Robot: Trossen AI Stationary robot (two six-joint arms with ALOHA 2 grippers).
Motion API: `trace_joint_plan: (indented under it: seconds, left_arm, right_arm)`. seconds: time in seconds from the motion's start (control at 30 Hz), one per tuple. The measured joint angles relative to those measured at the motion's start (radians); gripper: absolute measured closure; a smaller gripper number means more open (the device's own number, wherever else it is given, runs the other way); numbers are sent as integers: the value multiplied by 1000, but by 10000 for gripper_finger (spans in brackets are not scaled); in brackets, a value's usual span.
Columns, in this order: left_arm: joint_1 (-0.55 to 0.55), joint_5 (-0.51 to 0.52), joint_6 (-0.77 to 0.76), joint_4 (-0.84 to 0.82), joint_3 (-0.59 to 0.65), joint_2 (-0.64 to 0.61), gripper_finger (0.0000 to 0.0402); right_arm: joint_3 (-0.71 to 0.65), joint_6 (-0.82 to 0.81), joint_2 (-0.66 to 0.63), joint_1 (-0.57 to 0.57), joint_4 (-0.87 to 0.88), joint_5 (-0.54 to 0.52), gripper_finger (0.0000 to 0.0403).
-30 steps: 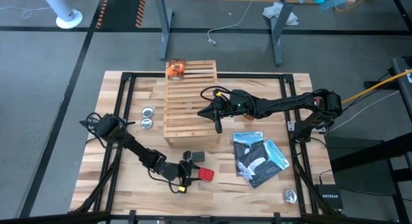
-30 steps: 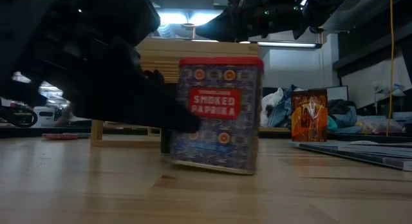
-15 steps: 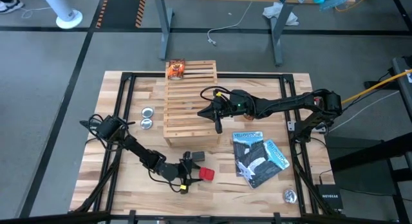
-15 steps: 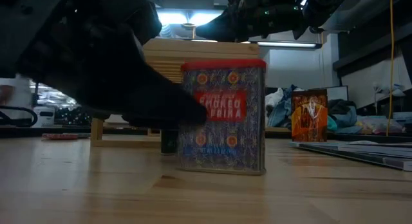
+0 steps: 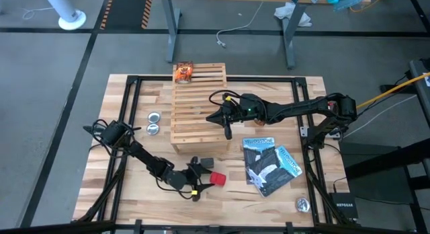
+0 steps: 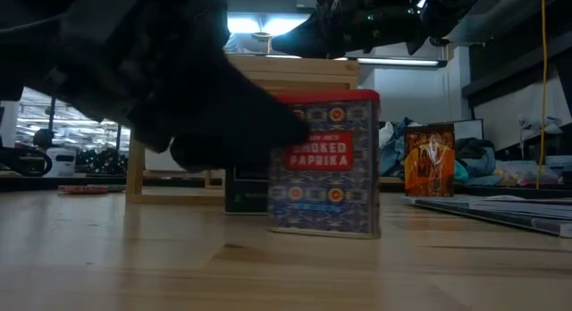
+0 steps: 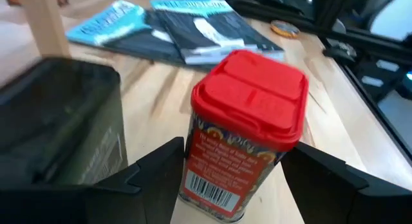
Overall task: Shelf spices
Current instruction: Remove the red seasoning can from the shelf, then remove the orange seasoning pack from the shelf
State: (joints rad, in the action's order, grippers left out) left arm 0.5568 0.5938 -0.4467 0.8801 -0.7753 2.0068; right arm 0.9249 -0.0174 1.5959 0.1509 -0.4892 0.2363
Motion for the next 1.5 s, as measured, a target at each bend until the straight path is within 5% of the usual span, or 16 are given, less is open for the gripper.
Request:
trace_joint_plan:
  seconds: [0.53,0.87,1.27,1.5]
  left_arm:
    - [13,47,-20,1,-24,0,151]
    - [57,83,-24,21,-25,0,68]
    - [173,415,72,183,-42,-1,3]
    - [216,673,316,397,-78,-2,2]
  right_arm:
    - [0,0,0,0,0,0,370]
    - [0,0,0,0,1,0,370]
    - [0,0,0,0,3,0,370]
    - [0,0,0,0,12,0,370]
